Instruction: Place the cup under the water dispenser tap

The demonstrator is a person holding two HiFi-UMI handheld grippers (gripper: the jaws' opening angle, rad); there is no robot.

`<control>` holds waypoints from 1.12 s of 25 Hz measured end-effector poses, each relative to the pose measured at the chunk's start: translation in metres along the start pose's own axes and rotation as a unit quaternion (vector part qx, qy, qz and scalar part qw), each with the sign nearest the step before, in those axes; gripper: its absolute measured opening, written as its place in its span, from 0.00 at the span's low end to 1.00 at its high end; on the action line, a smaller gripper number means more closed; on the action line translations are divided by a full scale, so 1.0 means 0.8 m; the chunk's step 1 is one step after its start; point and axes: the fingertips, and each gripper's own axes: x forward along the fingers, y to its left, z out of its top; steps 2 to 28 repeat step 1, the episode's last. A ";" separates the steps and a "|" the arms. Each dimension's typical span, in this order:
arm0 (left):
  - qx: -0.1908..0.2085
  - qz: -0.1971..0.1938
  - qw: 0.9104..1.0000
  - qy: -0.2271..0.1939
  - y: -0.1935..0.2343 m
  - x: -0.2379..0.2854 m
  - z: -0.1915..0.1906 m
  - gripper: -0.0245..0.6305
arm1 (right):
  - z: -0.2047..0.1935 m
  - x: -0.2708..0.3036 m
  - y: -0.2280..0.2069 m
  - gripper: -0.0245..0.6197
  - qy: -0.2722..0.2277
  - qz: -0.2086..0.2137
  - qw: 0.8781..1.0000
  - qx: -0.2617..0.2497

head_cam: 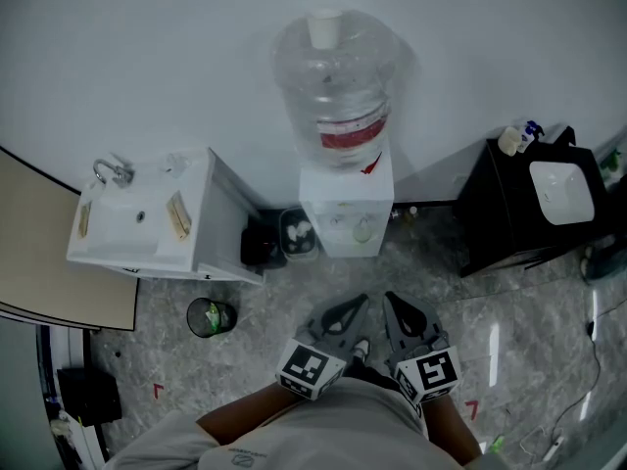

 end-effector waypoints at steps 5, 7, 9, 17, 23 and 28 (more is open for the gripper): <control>0.001 0.000 1.000 -0.001 -0.001 -0.002 -0.001 0.04 | 0.000 -0.001 0.002 0.06 0.000 0.001 1.000 -0.001; 0.001 0.000 1.000 -0.001 -0.001 -0.002 -0.001 0.04 | 0.000 -0.001 0.002 0.06 0.000 0.001 1.000 -0.001; 0.001 0.000 1.000 -0.001 -0.001 -0.002 -0.001 0.04 | 0.000 -0.001 0.002 0.06 0.000 0.001 1.000 -0.001; 0.001 0.000 1.000 -0.001 -0.001 -0.002 -0.001 0.04 | 0.000 -0.001 0.002 0.06 0.000 0.001 1.000 -0.001; 0.001 0.000 1.000 -0.001 -0.001 -0.002 -0.001 0.04 | 0.000 -0.001 0.002 0.06 0.000 0.001 1.000 -0.001; 0.001 0.000 1.000 -0.001 -0.001 -0.002 -0.001 0.04 | 0.000 -0.001 0.002 0.06 0.000 0.001 1.000 -0.001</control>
